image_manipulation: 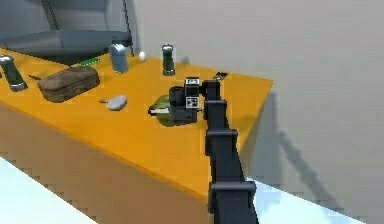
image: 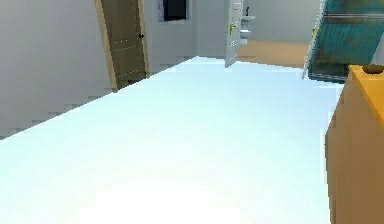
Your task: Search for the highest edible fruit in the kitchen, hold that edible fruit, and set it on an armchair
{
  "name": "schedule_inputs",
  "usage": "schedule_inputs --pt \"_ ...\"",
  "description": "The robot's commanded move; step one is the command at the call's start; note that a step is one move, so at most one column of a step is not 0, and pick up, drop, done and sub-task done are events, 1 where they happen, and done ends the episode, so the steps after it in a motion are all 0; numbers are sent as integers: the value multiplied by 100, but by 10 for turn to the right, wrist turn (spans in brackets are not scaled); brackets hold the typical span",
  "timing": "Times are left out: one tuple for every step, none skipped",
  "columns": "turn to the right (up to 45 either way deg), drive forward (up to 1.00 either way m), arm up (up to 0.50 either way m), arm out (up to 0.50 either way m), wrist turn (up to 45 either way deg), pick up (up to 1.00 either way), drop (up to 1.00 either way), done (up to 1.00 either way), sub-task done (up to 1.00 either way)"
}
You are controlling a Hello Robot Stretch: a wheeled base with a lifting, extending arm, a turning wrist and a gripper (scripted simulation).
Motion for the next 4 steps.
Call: schedule_inputs --pt "0 0 8 0 0 0 0 0 0" --pt "0 0 0 0 -450 0 0 0 0" --pt "0 0 0 0 -450 0 0 0 0" --pt "0 0 0 0 -210 0 0 0 0"
